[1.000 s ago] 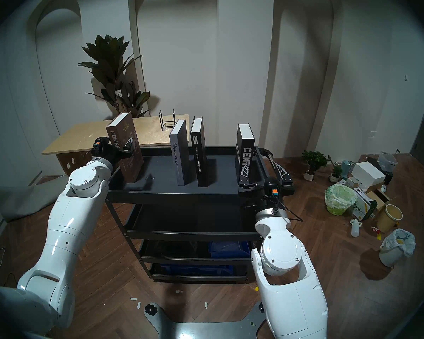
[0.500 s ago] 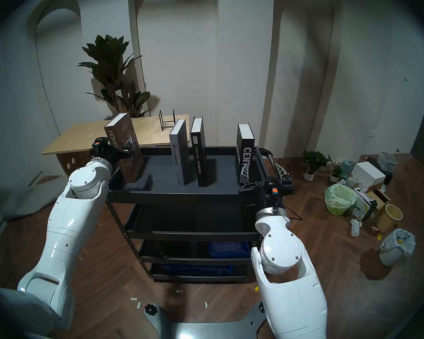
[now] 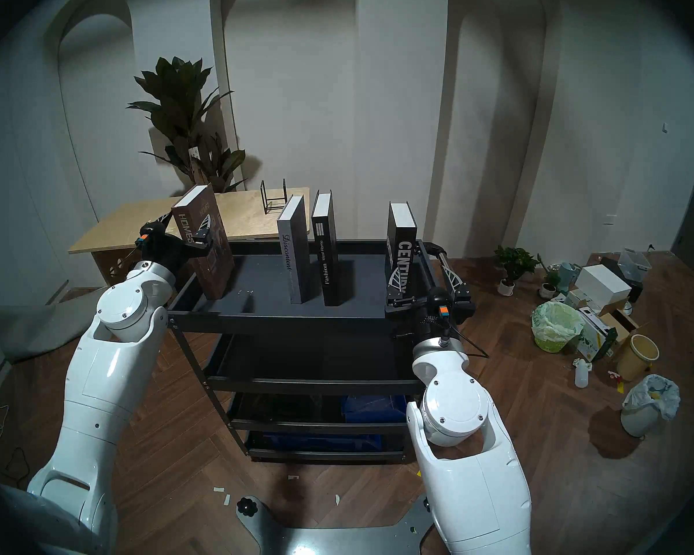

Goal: Sort the books onto the shelf by size, largest to the left

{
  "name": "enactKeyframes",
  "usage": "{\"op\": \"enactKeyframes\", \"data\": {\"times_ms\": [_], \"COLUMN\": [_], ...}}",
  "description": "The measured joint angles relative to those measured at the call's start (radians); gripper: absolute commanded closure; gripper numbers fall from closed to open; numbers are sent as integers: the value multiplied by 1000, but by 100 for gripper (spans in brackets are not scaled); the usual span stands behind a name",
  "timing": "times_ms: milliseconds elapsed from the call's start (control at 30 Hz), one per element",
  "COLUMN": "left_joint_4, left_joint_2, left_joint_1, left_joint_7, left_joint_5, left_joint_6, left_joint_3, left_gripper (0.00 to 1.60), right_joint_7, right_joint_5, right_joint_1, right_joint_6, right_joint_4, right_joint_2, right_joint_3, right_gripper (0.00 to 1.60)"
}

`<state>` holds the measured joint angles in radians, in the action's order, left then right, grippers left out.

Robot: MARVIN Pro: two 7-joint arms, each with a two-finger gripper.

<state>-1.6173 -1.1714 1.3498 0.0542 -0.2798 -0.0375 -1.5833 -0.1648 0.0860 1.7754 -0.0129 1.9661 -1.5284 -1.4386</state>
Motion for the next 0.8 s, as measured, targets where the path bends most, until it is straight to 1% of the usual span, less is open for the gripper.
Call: {"op": "enactKeyframes", "data": {"times_ms": [133,467,633,800], "left_joint_4": [-48,-182,-250,-298], "left_joint_2": [5,17,17,-2], "left_joint_1": [39,152,222,289], "left_joint_7": [10,35,35,16], "left_joint_5": [-11,-47,-64,-79], "left_joint_6": [-31,-113,-130,-127], "left_joint_3": [-18,-94,-149,-211], "left_gripper": [0,0,0,0], "right_joint_7": [2,10,10,-5], "right_joint_5": [-2,-1,14,30], "right_joint_1": [-6,-35,-70,-118], "right_joint_6": [0,0,2,13], "right_joint_4": [-3,-19,-58,-113], "right_joint_2": [-2,-10,-15,-20], "right_joint_3": [13,59,99,141], "right_gripper": [0,0,0,0]}}
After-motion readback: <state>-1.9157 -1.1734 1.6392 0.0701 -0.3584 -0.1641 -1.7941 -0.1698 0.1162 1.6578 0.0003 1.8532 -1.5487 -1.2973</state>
